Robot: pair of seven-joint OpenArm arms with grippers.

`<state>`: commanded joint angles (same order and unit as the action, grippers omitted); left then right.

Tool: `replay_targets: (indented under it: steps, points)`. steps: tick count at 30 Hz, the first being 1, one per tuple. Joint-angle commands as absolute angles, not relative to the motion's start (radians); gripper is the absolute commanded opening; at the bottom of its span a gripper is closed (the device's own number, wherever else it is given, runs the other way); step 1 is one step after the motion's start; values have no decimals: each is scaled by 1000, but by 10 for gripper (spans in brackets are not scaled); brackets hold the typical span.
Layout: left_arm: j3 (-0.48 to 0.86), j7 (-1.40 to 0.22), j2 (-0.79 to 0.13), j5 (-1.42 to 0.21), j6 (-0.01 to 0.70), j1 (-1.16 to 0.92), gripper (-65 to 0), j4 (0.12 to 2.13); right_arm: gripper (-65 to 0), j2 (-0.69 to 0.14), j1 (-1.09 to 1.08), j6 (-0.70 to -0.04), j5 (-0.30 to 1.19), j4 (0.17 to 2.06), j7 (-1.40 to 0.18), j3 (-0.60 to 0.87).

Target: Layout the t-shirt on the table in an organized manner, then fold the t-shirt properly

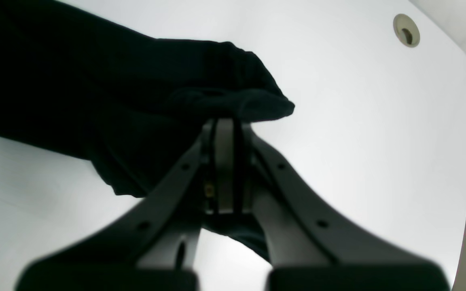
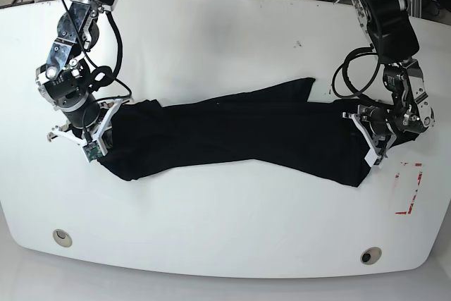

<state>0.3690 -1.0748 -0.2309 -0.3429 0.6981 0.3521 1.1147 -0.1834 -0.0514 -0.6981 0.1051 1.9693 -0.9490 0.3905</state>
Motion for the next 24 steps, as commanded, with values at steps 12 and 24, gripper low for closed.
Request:
replay_targets:
  steps: [12, 24]
  points:
    - [372, -1156, -252, -343, 698, 360, -644, 1305, -648, -185, -51, -698, 101, 1969, -947, 389]
    - [372, -1257, -255, -340, 698, 437, -642, 1448, -648, -185, -64, -698, 101, 1969, -947, 387]
